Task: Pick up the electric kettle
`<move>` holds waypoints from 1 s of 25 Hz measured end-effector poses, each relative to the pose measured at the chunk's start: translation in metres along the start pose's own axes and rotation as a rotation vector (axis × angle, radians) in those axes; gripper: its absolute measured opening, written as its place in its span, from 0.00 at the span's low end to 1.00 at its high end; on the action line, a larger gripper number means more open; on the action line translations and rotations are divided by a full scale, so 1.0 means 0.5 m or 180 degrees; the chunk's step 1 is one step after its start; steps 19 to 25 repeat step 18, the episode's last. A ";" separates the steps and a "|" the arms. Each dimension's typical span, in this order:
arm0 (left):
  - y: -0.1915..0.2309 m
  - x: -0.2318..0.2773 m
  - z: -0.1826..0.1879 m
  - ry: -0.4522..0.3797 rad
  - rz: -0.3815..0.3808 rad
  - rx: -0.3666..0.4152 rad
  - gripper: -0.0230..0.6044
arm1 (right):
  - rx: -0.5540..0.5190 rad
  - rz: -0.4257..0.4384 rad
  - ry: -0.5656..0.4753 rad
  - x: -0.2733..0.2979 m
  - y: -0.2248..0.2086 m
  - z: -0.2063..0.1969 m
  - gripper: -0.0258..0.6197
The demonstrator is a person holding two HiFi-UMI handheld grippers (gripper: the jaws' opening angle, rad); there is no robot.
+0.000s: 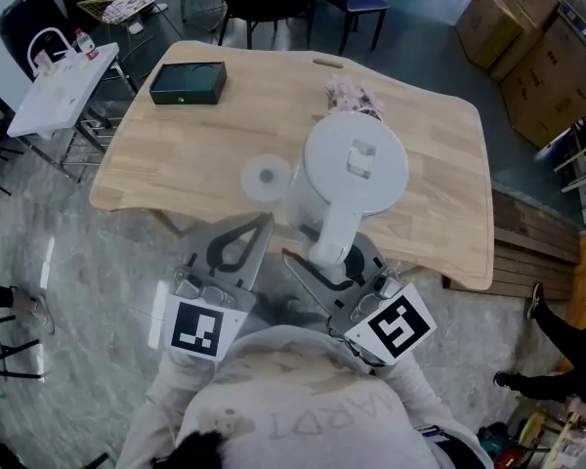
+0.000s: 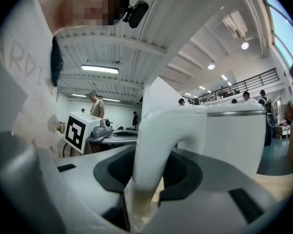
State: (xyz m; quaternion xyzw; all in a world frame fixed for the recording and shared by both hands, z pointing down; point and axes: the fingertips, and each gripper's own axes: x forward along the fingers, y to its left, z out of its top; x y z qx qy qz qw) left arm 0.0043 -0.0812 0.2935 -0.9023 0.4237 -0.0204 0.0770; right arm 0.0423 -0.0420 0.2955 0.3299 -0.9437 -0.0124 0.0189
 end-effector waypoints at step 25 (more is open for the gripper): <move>0.041 -0.001 -0.023 0.0022 0.0045 -0.0013 0.04 | -0.0030 0.0007 -0.0003 0.038 -0.001 -0.014 0.25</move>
